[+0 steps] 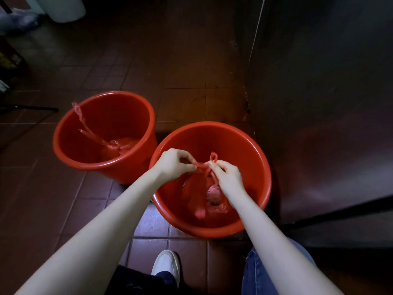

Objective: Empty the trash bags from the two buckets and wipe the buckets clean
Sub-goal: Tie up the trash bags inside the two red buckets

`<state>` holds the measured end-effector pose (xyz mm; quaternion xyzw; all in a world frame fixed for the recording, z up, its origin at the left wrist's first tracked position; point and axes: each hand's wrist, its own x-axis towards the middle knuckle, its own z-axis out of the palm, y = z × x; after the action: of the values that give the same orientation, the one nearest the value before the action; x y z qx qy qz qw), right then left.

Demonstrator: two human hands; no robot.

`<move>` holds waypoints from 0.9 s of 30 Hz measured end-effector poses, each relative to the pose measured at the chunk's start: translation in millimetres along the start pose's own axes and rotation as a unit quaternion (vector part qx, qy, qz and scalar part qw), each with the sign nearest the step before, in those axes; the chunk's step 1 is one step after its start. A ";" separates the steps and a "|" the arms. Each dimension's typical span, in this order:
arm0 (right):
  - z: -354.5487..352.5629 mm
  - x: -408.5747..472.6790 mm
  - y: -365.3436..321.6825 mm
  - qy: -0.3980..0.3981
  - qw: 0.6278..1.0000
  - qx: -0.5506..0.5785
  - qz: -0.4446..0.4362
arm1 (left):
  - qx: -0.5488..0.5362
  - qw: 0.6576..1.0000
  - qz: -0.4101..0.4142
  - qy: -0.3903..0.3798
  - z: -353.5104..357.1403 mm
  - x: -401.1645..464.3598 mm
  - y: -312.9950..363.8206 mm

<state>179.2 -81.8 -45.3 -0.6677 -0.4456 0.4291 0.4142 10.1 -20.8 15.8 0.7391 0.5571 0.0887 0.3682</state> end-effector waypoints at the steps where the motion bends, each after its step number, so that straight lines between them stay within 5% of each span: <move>1: -0.5 1.8 1.3 0.023 1.000 0.001 0.007 | -0.004 0.999 -0.015 -0.032 0.3 0.6 0.7; 6: -3.8 0.7 -0.4 0.052 0.998 0.010 0.029 | -0.022 0.983 -0.022 -0.180 20.0 -5.7 10.0; 14: -19.6 -6.7 -1.0 -0.033 0.994 0.100 0.000 | 0.057 0.998 0.000 0.022 53.6 7.1 4.8; 19: -22.1 -12.0 -0.6 -0.085 0.991 0.104 -0.023 | 0.052 0.997 0.031 -0.040 65.2 7.1 -4.5; 24: -21.2 -12.4 13.6 -0.073 0.995 0.014 -0.061 | 0.160 0.987 0.007 0.030 65.2 3.0 -6.7; 27: -18.3 -14.5 14.3 -0.069 0.996 0.052 -0.008 | 0.110 0.994 -0.009 0.026 69.7 3.7 -5.7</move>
<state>196.5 -102.4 -50.4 -0.6099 -0.4559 0.4936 0.4202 44.9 -47.9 -38.5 0.7674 0.5796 0.0431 0.2708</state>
